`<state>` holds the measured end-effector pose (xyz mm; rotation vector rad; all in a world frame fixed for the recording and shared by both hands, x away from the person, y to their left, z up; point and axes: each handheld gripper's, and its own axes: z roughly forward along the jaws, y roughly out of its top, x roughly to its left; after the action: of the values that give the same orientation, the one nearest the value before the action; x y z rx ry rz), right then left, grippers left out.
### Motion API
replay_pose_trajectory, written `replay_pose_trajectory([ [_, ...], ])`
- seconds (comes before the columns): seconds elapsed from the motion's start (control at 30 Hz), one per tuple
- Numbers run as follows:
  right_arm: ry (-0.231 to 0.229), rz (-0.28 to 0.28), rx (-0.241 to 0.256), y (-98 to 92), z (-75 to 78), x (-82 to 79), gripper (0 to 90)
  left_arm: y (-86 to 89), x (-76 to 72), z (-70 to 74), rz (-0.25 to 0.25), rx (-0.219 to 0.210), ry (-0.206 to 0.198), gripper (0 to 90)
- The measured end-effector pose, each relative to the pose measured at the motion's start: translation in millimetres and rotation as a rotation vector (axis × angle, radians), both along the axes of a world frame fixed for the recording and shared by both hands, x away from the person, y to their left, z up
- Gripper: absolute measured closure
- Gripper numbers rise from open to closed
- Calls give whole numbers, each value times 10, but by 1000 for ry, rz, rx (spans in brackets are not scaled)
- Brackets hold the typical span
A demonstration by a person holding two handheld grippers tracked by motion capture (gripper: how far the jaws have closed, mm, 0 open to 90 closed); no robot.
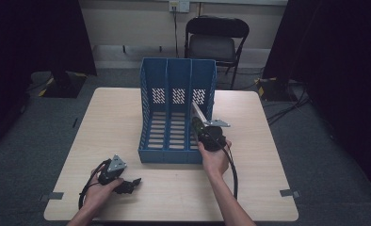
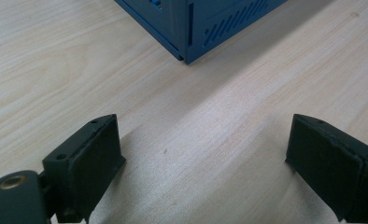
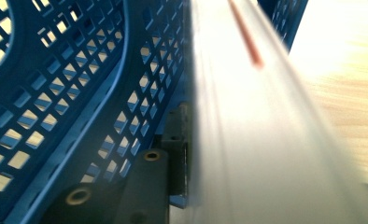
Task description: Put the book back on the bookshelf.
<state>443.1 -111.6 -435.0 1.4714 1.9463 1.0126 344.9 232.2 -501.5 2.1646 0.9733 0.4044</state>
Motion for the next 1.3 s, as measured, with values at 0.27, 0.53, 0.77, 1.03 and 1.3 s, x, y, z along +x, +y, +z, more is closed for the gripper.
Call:
replay_pose_trajectory([
  [0.27, -12, 1, 26, -29, 12, -37, 715, 1, 0, 1, 1, 2, -2, 95],
  [0.53, -8, 9, 18, -15, 14, -75, 688, 1, 1, 1, 1, 3, -2, 95],
  [0.77, -18, 9, 7, -11, 16, -83, 658, 0, 0, 0, 1, 1, -2, 94],
  [1.03, -64, 7, -13, 46, 39, -119, 628, 2, 0, 1, 3, 5, -3, 94],
  [1.3, -108, 12, 36, 26, 91, -124, 605, 2, 1, 1, 2, 4, -2, 94],
])
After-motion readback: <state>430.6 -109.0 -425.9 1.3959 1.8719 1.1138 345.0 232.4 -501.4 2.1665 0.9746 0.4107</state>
